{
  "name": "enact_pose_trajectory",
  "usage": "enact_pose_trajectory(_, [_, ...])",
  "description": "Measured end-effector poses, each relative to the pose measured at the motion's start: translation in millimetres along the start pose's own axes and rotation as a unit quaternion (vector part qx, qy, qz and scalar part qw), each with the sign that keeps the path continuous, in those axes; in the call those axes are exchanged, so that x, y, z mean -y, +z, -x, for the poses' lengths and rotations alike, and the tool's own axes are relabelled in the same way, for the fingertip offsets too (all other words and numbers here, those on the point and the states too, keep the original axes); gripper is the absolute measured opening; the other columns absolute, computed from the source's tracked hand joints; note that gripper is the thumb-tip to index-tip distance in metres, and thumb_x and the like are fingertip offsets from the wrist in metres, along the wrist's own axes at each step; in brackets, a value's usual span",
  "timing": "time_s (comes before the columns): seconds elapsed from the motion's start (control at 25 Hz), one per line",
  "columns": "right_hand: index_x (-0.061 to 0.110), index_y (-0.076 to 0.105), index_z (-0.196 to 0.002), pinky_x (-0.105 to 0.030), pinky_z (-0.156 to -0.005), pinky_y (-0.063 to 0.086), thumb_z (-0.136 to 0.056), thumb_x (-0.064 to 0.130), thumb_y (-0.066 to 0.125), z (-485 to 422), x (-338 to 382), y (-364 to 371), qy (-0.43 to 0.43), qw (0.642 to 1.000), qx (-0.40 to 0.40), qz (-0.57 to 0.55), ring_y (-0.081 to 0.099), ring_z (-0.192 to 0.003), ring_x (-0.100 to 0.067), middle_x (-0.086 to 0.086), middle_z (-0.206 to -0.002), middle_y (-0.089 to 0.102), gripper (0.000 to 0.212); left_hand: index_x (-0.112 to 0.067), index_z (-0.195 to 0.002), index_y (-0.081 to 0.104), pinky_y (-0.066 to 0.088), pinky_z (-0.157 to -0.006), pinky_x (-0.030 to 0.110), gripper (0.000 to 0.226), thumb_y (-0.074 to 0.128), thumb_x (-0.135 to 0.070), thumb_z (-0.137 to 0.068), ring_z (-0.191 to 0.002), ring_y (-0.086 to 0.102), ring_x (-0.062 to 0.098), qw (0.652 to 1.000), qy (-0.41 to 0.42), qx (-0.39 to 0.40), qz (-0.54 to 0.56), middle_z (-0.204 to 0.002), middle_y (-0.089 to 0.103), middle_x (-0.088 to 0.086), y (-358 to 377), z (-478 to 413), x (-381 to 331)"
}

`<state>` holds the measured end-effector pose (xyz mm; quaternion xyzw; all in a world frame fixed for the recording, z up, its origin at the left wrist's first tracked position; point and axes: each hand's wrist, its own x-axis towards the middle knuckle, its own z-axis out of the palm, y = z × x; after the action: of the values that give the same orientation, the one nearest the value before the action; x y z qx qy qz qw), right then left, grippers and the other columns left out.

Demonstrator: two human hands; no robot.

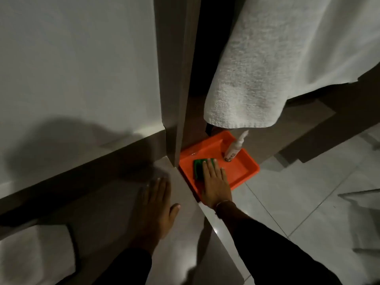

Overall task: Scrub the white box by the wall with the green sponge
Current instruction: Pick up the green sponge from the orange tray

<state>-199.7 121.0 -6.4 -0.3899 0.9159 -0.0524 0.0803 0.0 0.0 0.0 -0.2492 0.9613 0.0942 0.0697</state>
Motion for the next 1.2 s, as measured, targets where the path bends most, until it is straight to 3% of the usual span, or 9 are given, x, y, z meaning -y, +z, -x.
enact_pose_trajectory(0.24, [0.014, 0.006, -0.158, -0.052, -0.124, 0.007, -0.095, 0.034, 0.042, -51.7, -15.0, 35.2, -0.04, 0.997, 0.062, 0.027, -0.002, -0.154, -0.03, -0.01, -0.168, 0.007, 0.076, -0.014, -0.168, 0.01, 0.015, -0.131, 0.056, 0.091, 0.023, -0.073, -0.099, -0.163, 0.018, 0.032, 1.0, -0.021, -0.013, 0.007, -0.177, 0.019, 0.012, 39.3, -19.9, 12.4])
enact_pose_trajectory(0.4, [0.013, 0.012, -0.158, -0.051, -0.124, 0.011, -0.104, 0.02, 0.03, -59.0, -18.5, 52.5, -0.024, 0.998, 0.045, 0.021, 0.006, -0.154, -0.031, -0.01, -0.167, 0.015, 0.058, -0.013, -0.168, 0.012, 0.022, -0.13, 0.06, 0.09, 0.025, -0.071, -0.101, -0.163, 0.018, 0.031, 1.0, -0.016, -0.017, 0.007, -0.177, 0.016, 0.012, 42.8, -20.5, 15.0])
enact_pose_trajectory(0.56, [0.011, 0.016, -0.157, -0.049, -0.124, 0.012, -0.105, 0.017, 0.032, -58.9, -17.7, 50.8, -0.025, 0.999, 0.033, 0.013, 0.011, -0.153, -0.033, -0.012, -0.166, 0.019, 0.055, -0.014, -0.169, 0.011, 0.014, -0.131, 0.057, 0.091, 0.022, -0.072, -0.1, -0.164, 0.014, 0.031, 1.0, -0.021, -0.008, 0.003, -0.177, 0.013, 0.011, 42.8, -20.4, 14.2])
enact_pose_trajectory(0.72, [0.013, 0.012, -0.158, -0.048, -0.124, 0.013, -0.105, 0.023, 0.034, -40.7, -11.0, 26.8, -0.014, 0.999, 0.038, 0.0, 0.007, -0.154, -0.034, -0.012, -0.167, 0.013, 0.058, -0.013, -0.167, 0.022, 0.024, -0.13, 0.057, 0.092, 0.028, -0.073, -0.097, -0.161, 0.027, 0.032, 0.999, -0.036, 0.023, 0.025, -0.176, 0.024, 0.012, 22.0, -7.8, 10.4])
enact_pose_trajectory(0.8, [0.013, 0.012, -0.157, -0.047, -0.123, 0.014, -0.103, 0.021, 0.042, -19.9, -2.7, 6.9, -0.023, 1.0, 0.019, -0.009, 0.012, -0.153, -0.035, -0.011, -0.166, 0.014, 0.062, -0.013, -0.164, 0.033, 0.026, -0.128, 0.057, 0.09, 0.037, -0.071, -0.096, -0.157, 0.037, 0.034, 0.998, -0.031, 0.0, 0.051, -0.173, 0.032, 0.011, -3.7, 16.6, 5.4])
enact_pose_trajectory(0.96, [0.011, 0.018, -0.157, -0.052, -0.122, 0.021, -0.094, 0.014, 0.057, 34.1, 25.6, -33.4, -0.057, 0.997, -0.025, -0.047, 0.017, -0.152, -0.036, -0.013, -0.164, 0.019, 0.074, -0.011, -0.158, 0.047, -0.005, -0.131, 0.046, 0.085, 0.042, -0.069, -0.096, -0.152, 0.045, 0.036, 0.995, -0.037, -0.087, 0.034, -0.167, 0.043, 0.012, -60.8, 85.0, 9.8])
enact_pose_trajectory(1.04, [0.009, 0.019, -0.157, -0.054, -0.121, 0.024, -0.087, -0.001, 0.06, 64.3, 55.8, -50.1, -0.077, 0.994, -0.034, -0.063, 0.015, -0.152, -0.034, -0.014, -0.164, 0.018, 0.081, -0.014, -0.165, 0.03, -0.003, -0.132, 0.045, 0.088, 0.037, -0.073, -0.1, -0.16, 0.032, 0.033, 0.99, -0.073, -0.09, 0.077, -0.175, 0.025, 0.01, -74.1, 121.0, 23.5])
enact_pose_trajectory(1.12, [0.01, 0.022, -0.156, -0.054, -0.12, 0.025, -0.081, -0.012, 0.058, 93.5, 89.8, -62.0, -0.079, 0.993, -0.045, -0.079, 0.016, -0.152, -0.032, -0.013, -0.164, 0.02, 0.086, -0.023, -0.169, 0.003, -0.001, -0.132, 0.044, 0.092, 0.031, -0.077, -0.1, -0.166, 0.005, 0.026, 0.973, -0.133, -0.129, 0.137, -0.179, -0.004, -0.001, -75.9, 152.4, 43.1])
enact_pose_trajectory(1.2, [0.012, 0.024, -0.156, -0.055, -0.119, 0.027, -0.083, -0.011, 0.054, 117.9, 127.2, -70.6, -0.094, 0.99, -0.042, -0.095, 0.017, -0.152, -0.031, -0.011, -0.163, 0.023, 0.082, -0.032, -0.165, -0.016, -0.014, -0.132, 0.037, 0.095, 0.034, -0.079, -0.098, -0.164, -0.016, 0.018, 0.952, -0.184, -0.158, 0.189, -0.174, -0.027, -0.009, -76.2, 190.6, 68.0])
